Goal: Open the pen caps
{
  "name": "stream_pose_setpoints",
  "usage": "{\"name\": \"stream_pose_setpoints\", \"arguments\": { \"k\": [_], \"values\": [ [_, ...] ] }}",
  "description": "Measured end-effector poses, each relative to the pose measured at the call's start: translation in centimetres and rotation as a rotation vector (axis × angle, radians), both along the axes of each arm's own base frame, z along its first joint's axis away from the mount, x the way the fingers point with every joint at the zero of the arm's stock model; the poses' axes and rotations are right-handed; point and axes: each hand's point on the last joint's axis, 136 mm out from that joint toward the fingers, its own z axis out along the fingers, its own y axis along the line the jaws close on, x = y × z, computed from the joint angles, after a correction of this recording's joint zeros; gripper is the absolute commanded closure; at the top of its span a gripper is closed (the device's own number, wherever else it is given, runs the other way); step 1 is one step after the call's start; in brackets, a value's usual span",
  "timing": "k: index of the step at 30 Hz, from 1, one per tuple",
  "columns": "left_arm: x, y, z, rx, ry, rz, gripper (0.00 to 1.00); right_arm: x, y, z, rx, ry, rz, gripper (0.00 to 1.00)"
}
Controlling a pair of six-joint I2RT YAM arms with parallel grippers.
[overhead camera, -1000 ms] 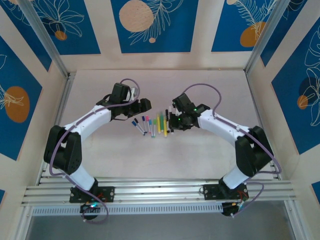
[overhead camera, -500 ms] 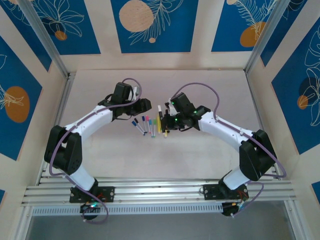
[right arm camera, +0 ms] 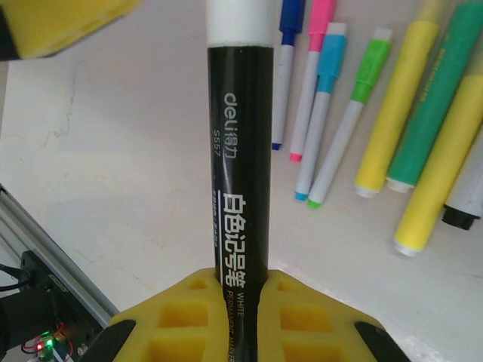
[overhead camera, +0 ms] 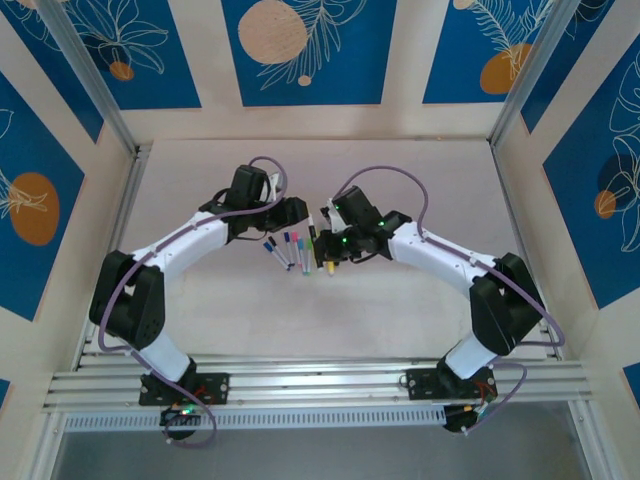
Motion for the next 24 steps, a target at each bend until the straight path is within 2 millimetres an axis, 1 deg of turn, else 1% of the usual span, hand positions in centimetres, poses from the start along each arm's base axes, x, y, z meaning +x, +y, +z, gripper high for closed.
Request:
{"name": "stream_pose_setpoints", "arguments": {
  "k": [6,8,10,13,16,17,18,19,24],
  "values": [
    [-0.1,-0.4,-0.1,-0.002,0.000,-0.009,0.48,-0.1,1.3,0.7,0.011,-0.020,0.035,1.00],
    [-0.1,-0.4,-0.3,-0.001,0.004,-0.010,0.50,-0.2,1.6,0.7,0.009,-0.022,0.047,1.00],
    [0.0,-0.5,-0.5,0.000,0.007,-0.009,0.54,-0.4,1.9,0.7,0.007,-0.021,0.056,1.00],
    [0.1,-0.5,-0.8,-0.003,0.019,-0.001,0.62,-0.7,2.0,0.5,0.005,-0.016,0.066,1.00],
    [0.2,-0.6,-1.0,-0.006,0.025,0.002,0.74,-0.9,1.9,0.4,-0.002,-0.011,0.071,1.00],
    [0.2,-0.6,-1.1,-0.008,0.027,0.004,0.84,-0.9,1.9,0.4,-0.004,-0.009,0.071,1.00],
    [0.2,-0.8,-1.2,-0.016,0.034,0.003,0.97,-1.0,1.9,0.3,-0.006,-0.007,0.072,1.00],
    [0.2,-1.0,-1.1,-0.025,0.038,0.001,1.00,-1.1,1.9,0.2,-0.010,-0.003,0.073,1.00],
    [0.2,-1.1,-1.2,-0.031,0.044,0.001,1.00,-1.1,1.8,-0.1,-0.018,0.004,0.072,1.00]
  ]
}}
